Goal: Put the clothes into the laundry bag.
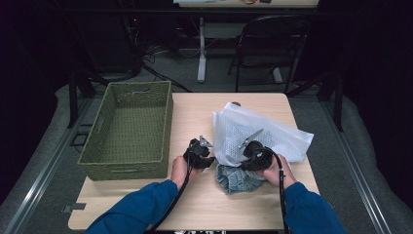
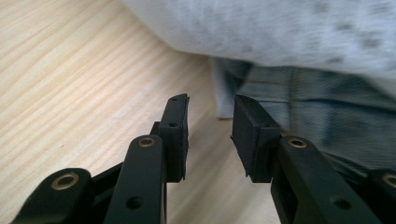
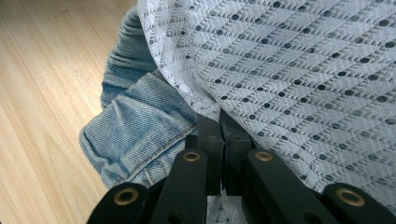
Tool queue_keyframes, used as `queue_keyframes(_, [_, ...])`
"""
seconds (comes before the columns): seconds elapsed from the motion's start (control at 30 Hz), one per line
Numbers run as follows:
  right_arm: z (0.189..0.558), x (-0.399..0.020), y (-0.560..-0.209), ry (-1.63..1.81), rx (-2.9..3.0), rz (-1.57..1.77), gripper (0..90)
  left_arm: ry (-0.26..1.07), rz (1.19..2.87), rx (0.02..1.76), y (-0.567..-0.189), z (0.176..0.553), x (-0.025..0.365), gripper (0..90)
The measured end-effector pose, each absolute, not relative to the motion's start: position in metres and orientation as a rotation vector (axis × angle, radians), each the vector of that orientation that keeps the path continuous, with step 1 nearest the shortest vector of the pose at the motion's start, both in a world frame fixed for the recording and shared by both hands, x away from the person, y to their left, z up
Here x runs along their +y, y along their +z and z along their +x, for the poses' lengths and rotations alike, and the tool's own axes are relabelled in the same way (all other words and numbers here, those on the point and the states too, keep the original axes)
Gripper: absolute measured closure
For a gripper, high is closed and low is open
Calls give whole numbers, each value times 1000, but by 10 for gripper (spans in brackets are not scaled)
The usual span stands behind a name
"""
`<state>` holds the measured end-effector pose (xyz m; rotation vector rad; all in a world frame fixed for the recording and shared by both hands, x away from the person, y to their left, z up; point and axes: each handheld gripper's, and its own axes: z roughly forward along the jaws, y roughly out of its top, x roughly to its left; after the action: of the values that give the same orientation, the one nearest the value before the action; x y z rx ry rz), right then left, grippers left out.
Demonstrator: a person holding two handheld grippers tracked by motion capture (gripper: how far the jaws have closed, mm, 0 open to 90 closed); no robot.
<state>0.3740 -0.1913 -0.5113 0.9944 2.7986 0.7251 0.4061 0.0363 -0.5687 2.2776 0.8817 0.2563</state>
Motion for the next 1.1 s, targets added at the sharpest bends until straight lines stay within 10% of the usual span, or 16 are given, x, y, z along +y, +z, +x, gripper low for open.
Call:
queue_keyframes(0.2, [376, -190, -512, 732, 2791, 987, 894, 177, 2268, 812, -576, 414, 29, 496])
queue_keyframes(0.53, [381, -188, -518, 719, 2814, 993, 894, 261, 2317, 752, -575, 411, 5, 883])
queue_keyframes(1.1, [373, -184, -506, 765, 2764, 925, 890, 245, 2369, 764, -557, 365, 57, 897])
